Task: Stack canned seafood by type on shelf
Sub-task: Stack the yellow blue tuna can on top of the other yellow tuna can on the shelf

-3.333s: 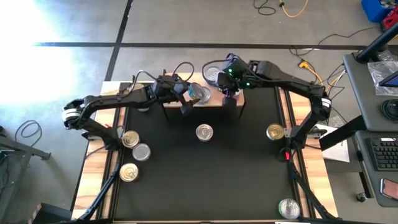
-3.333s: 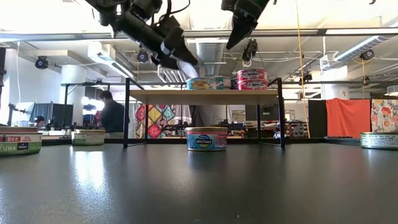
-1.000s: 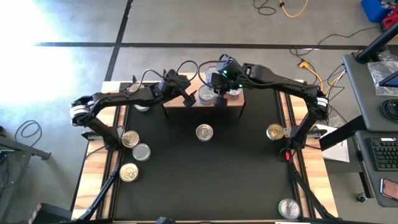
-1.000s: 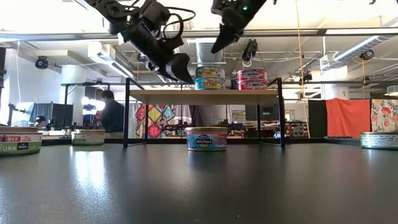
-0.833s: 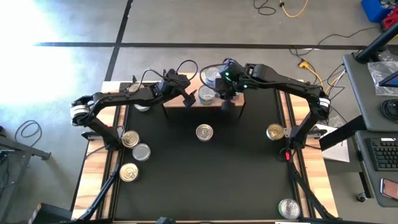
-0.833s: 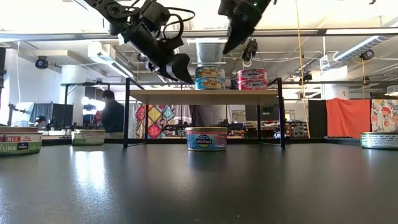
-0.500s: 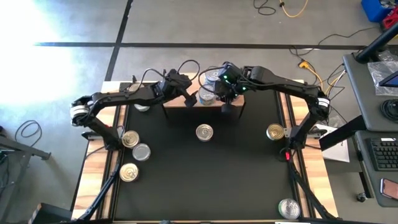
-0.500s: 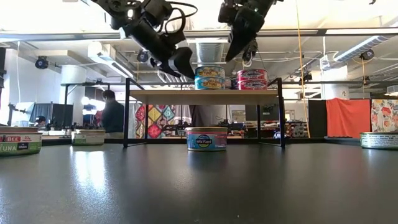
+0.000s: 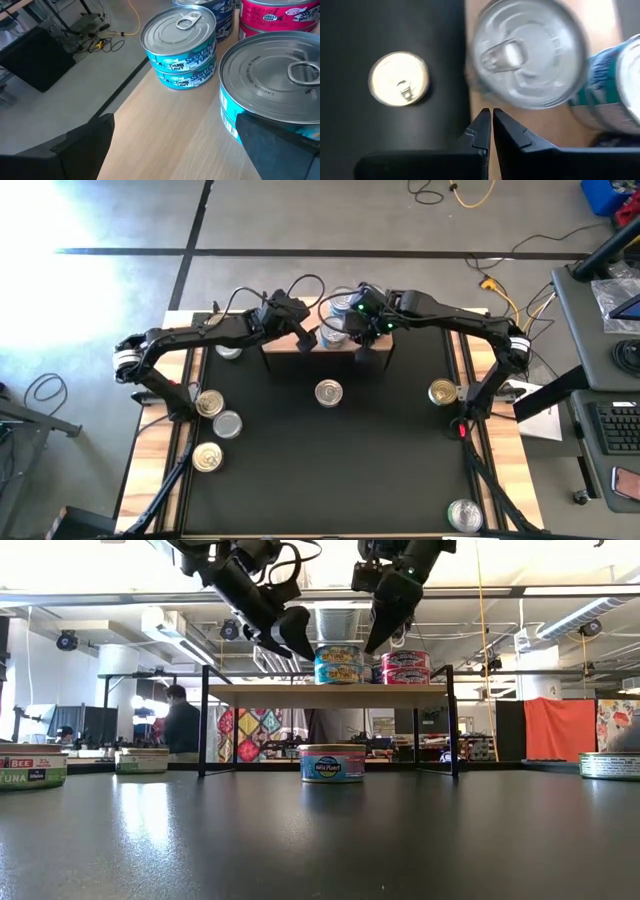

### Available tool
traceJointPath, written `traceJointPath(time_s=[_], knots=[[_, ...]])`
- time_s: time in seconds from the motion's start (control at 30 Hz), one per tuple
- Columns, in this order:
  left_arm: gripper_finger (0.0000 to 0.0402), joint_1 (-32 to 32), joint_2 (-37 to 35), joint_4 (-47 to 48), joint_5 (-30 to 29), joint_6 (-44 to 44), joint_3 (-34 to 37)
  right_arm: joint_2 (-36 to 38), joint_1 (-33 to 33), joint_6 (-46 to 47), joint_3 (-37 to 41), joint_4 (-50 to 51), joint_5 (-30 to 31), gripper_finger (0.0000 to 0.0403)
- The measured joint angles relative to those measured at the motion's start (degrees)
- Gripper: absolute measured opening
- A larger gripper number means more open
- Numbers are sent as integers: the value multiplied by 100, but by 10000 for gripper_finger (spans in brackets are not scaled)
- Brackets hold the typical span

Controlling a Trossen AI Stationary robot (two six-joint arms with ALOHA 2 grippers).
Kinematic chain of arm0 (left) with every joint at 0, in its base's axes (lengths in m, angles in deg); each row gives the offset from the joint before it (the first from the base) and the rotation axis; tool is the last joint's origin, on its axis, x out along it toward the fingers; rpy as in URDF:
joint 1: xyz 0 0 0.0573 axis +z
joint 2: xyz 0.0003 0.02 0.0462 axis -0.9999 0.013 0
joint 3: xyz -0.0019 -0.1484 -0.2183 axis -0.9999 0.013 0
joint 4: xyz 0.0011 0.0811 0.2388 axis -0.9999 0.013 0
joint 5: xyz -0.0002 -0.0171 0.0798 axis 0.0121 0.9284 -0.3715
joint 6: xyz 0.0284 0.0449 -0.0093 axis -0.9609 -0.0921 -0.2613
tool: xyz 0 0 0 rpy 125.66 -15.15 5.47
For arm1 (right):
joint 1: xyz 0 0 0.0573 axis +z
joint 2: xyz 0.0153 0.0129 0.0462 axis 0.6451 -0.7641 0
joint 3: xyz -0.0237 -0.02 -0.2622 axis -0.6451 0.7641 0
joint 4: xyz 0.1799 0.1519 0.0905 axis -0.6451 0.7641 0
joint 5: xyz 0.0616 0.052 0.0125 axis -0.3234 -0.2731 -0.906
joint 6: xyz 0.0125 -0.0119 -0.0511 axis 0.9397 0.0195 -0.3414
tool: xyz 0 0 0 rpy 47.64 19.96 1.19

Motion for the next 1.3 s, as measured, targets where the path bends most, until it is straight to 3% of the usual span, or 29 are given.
traceJointPath(time_s=[0.87,1.3], knots=[[400,-446,-13,256,69,16,-182,0,-123,-132,4,-218,891,13],[400,-444,-26,812,58,88,-291,49,-114,-129,4,-191,896,13]])
